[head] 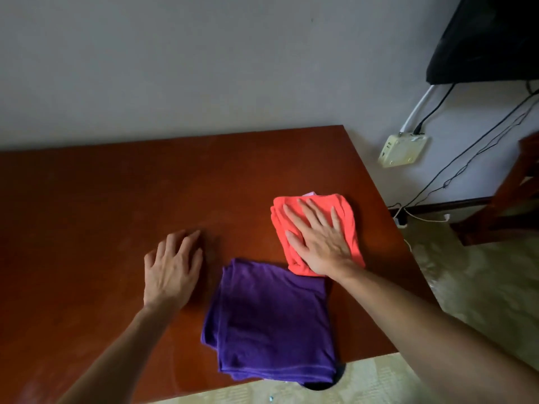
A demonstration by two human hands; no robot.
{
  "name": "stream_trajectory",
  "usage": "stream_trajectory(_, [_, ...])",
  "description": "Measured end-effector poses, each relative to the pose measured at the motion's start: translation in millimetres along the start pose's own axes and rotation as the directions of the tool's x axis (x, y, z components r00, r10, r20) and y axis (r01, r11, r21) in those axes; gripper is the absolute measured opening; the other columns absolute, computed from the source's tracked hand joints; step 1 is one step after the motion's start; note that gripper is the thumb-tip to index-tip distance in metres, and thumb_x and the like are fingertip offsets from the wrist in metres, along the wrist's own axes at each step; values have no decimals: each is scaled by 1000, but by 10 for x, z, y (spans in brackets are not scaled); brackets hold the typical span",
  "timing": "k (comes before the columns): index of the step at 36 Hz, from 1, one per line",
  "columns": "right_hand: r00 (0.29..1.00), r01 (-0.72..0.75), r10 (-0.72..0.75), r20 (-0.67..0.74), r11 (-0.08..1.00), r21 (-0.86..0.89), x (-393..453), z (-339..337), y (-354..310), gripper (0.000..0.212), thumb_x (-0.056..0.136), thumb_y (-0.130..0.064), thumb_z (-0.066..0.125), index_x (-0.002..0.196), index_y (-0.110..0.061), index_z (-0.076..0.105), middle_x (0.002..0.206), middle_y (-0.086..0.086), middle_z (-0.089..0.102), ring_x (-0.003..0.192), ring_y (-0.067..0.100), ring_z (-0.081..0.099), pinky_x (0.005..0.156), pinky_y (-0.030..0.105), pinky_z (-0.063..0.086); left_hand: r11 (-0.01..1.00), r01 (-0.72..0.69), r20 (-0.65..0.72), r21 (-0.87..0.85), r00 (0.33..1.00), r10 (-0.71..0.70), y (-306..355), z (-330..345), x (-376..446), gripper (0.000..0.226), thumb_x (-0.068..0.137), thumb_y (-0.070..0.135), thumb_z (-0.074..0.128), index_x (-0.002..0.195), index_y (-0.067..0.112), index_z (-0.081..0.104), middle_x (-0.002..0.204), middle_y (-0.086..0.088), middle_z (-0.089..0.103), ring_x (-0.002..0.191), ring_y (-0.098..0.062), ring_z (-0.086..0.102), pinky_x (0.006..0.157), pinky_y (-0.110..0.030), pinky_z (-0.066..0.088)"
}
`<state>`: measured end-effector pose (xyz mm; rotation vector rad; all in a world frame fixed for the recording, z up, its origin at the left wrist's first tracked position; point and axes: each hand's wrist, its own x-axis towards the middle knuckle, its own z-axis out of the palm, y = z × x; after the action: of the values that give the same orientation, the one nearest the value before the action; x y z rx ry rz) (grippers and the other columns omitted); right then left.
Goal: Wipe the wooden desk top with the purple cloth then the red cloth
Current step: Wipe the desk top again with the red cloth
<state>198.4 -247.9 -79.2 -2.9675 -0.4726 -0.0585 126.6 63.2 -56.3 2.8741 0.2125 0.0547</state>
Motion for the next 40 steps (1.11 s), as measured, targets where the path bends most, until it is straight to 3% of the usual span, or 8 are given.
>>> stream_trajectory(3, [1000, 13, -13, -1, 1000, 8, 310, 4, 66, 64, 98, -64, 13, 160, -46, 12, 169, -8, 20, 157, 14, 9, 125, 53, 5, 999, -48, 42, -6, 998, 48, -56, 101, 84, 56, 98, 52, 25, 143, 25, 45, 136, -4, 47, 119, -25, 52, 103, -51, 38])
stream_trajectory(8, [1000, 15, -16, 24, 1000, 23, 1129, -9, 171, 72, 92, -67, 5, 160, -46, 12, 170, -7, 15, 157, 15, 6, 124, 53, 1, 998, -37, 61, -46, 997, 40, -130, 204, 49, 60, 98, 57, 19, 151, 33, 34, 153, 0, 35, 139, -22, 35, 115, -49, 24])
stream_trajectory(14, [999, 6, -7, 49, 1000, 11, 2190, 33, 433, 72, 91, -68, 11, 160, -46, 13, 170, -4, 15, 157, 17, 8, 123, 55, 2, 998, -47, 23, -30, 999, 47, -69, 190, 41, 54, 98, 49, 29, 147, 30, 42, 147, 0, 43, 137, -18, 38, 110, -38, 24])
stream_trajectory(20, [1000, 11, -11, 27, 1000, 18, 2714, 26, 534, 65, 99, -61, 26, 160, -41, 17, 170, 0, 17, 156, 19, 11, 123, 56, 5, 994, -109, -59, -3, 992, 109, -20, 180, 20, 54, 97, 45, 32, 142, 23, 51, 141, -2, 46, 134, -21, 43, 104, -42, 32])
stream_trajectory(29, [997, -62, 61, 40, 998, 22, 2547, -6, 324, 59, 105, -56, 28, 160, -41, 14, 171, -5, 12, 157, 16, 5, 124, 56, 1, 999, -42, 7, -28, 999, 42, -77, 197, 5, 51, 100, 46, 29, 147, 31, 42, 146, 1, 41, 130, -20, 43, 109, -42, 30])
stream_trajectory(33, [999, -33, 33, 28, 999, 6, 2086, 6, 13, 61, 102, -58, 26, 160, -43, 14, 171, -6, 11, 157, 14, 5, 123, 55, 2, 997, -71, -7, -19, 997, 71, -77, 185, -8, 52, 100, 45, 28, 147, 28, 43, 146, -3, 42, 129, -23, 44, 107, -45, 33])
stream_trajectory(37, [999, 12, -12, 45, 1000, -4, 1419, 15, -467, 74, 88, -66, 8, 159, -46, 10, 171, -9, 11, 157, 13, 4, 124, 52, 2, 995, -91, -28, -43, 996, 90, -109, 177, -11, 50, 101, 44, 28, 144, 27, 45, 145, -2, 43, 131, -23, 43, 106, -46, 33])
stream_trajectory(40, [998, 36, -35, 43, 999, -19, 955, 50, -772, 75, 87, -65, 6, 159, -47, 10, 170, -10, 13, 157, 13, 5, 124, 51, 4, 986, -84, -78, -143, 994, 74, -148, 159, -31, 42, 100, 38, 33, 136, 25, 53, 138, 1, 47, 125, -21, 47, 105, -44, 33])
